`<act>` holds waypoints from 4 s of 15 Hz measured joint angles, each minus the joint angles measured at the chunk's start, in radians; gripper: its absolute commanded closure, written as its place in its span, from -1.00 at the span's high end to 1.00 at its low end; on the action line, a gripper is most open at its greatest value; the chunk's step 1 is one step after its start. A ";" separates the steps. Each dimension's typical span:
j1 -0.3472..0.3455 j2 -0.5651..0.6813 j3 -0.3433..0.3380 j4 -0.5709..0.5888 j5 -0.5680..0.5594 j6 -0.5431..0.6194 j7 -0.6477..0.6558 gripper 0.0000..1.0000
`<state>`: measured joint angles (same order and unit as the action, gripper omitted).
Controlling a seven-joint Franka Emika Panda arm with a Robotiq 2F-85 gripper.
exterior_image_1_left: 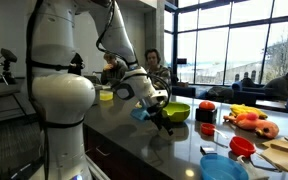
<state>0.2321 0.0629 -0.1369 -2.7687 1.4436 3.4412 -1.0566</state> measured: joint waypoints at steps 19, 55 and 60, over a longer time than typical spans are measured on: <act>0.035 -0.471 -0.097 0.004 0.234 -0.457 0.072 1.00; 0.008 -0.424 -0.498 -0.010 0.675 -0.683 0.072 1.00; 0.024 -0.393 -0.628 -0.010 0.631 -0.708 0.118 1.00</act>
<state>0.2558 -0.3300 -0.7651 -2.7783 2.0745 2.7330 -0.9391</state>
